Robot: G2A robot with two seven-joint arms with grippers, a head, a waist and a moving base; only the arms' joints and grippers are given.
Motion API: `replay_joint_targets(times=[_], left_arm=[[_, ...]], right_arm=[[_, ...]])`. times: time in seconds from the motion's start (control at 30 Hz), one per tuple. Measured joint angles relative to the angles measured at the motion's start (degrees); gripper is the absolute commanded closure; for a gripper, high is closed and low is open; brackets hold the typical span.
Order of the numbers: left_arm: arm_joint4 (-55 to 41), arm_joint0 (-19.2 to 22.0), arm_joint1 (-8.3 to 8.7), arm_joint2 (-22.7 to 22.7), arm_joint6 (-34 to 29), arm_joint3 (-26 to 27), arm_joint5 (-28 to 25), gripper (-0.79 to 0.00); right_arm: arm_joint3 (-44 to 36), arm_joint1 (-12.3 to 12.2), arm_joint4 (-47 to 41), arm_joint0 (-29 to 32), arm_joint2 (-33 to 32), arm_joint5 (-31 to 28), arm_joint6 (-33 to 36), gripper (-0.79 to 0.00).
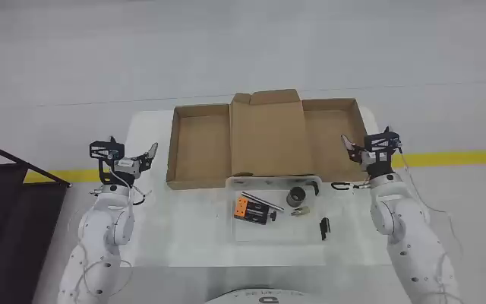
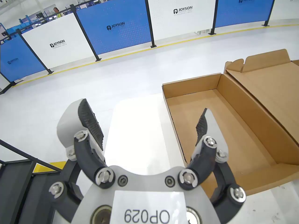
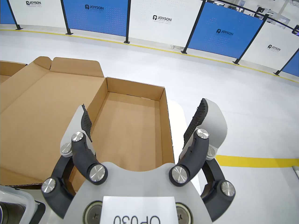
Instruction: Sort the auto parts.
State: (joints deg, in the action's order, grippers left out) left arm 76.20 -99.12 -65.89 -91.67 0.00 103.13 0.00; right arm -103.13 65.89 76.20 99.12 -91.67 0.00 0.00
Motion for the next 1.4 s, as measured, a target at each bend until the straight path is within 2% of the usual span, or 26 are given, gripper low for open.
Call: replay_joint_targets(times=[0.37,0.47,0.67,0.97,1.03,1.07,1.13,1.2,1.3,1.37,1.4], left_arm=[[0.0,0.0,0.00,0.0,0.0,0.0,0.0,-0.785],[0.0,0.0,0.00,0.0,0.0,0.0,0.0,-0.785],[0.0,0.0,0.00,0.0,0.0,0.0,0.0,-0.785],[0.0,0.0,0.00,0.0,0.0,0.0,0.0,-0.785],[0.0,0.0,0.00,0.0,0.0,0.0,0.0,-0.785],[0.0,0.0,0.00,0.0,0.0,0.0,0.0,-0.785],[0.0,0.0,0.00,0.0,0.0,0.0,0.0,-0.785],[0.0,0.0,0.00,0.0,0.0,0.0,0.0,-0.785],[0.0,0.0,0.00,0.0,0.0,0.0,0.0,-0.785],[0.0,0.0,0.00,0.0,0.0,0.0,0.0,-0.785],[0.0,0.0,0.00,0.0,0.0,0.0,0.0,-0.785]], right_arm=[[-0.6,0.0,-0.1,0.0,-0.1,-0.2,-0.2,-0.785],[-3.9,0.0,1.6,1.5,0.9,-2.8,-0.3,-0.785],[-8.0,-0.7,3.4,4.1,0.6,-14.4,2.0,-0.785],[-8.4,-0.8,2.9,4.2,0.4,-14.6,2.1,-0.785],[-9.3,-1.1,1.2,4.8,0.2,-19.5,2.8,-0.770],[-9.6,-1.4,0.2,5.1,-0.4,-23.4,3.4,-0.640],[-10.0,-2.1,-2.6,5.9,-2.5,-34.5,5.4,-0.523],[-10.0,-3.0,-4.9,6.5,-5.0,-45.0,8.0,-0.493],[-10.5,-3.9,-6.3,7.4,-7.5,-56.0,11.7,-0.440],[-11.4,-4.4,-6.6,8.2,-7.4,-58.2,13.5,-0.391],[-12.0,-4.8,-6.8,8.7,-6.9,-58.3,14.5,-0.391]])
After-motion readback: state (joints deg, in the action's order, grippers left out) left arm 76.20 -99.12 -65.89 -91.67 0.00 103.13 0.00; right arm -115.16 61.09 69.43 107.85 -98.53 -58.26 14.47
